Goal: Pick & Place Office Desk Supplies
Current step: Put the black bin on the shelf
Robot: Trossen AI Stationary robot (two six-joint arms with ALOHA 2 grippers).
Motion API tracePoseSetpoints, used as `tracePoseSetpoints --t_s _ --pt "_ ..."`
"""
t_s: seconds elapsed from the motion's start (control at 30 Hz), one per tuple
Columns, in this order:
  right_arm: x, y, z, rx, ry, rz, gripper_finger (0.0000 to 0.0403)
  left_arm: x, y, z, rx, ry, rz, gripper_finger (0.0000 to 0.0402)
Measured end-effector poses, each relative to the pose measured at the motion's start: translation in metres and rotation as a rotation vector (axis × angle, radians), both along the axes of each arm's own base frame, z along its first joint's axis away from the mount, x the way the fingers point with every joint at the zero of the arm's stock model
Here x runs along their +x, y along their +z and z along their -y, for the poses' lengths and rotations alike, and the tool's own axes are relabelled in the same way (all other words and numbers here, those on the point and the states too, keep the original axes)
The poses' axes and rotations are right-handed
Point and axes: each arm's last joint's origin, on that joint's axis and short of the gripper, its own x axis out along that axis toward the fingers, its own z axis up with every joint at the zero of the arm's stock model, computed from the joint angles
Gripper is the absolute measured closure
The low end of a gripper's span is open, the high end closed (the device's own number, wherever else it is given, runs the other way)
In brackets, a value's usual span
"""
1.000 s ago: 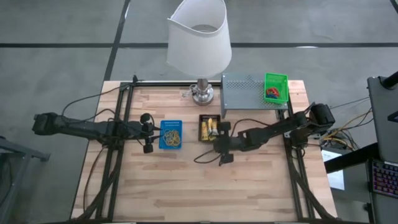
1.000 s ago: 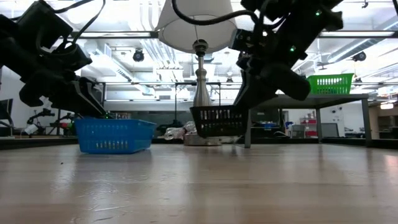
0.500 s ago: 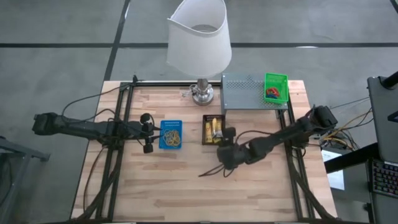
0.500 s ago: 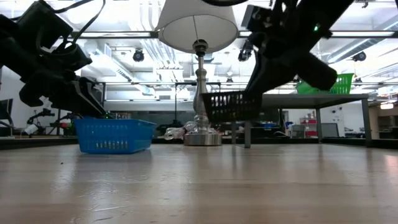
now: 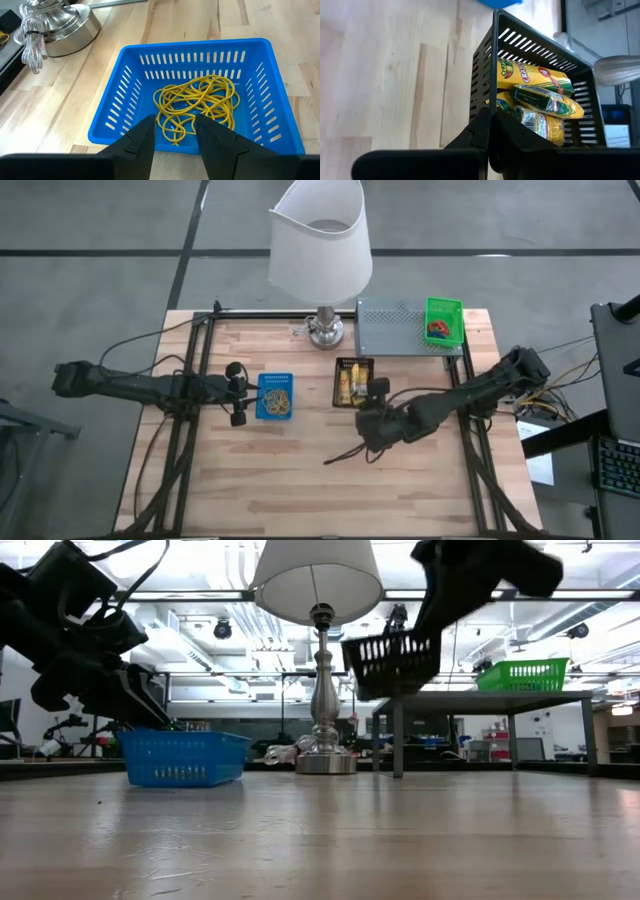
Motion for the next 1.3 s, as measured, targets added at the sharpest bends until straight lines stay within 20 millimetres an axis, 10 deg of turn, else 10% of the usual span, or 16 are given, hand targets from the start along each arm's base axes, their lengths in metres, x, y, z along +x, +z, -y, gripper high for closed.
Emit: tracePoseSetpoints --t_s 0.8,1.3 --pt "-0.123 0.075 0.075 -0.118 -0.017 0.068 0.0390 0.000 0.000 0.000 0.000 0.000 0.000 0.0258" --pt "-0.144 0.080 0.134 -0.050 -0.037 -0.049 0.0390 0.000 0.000 0.000 0.000 0.000 0.000 0.0259"
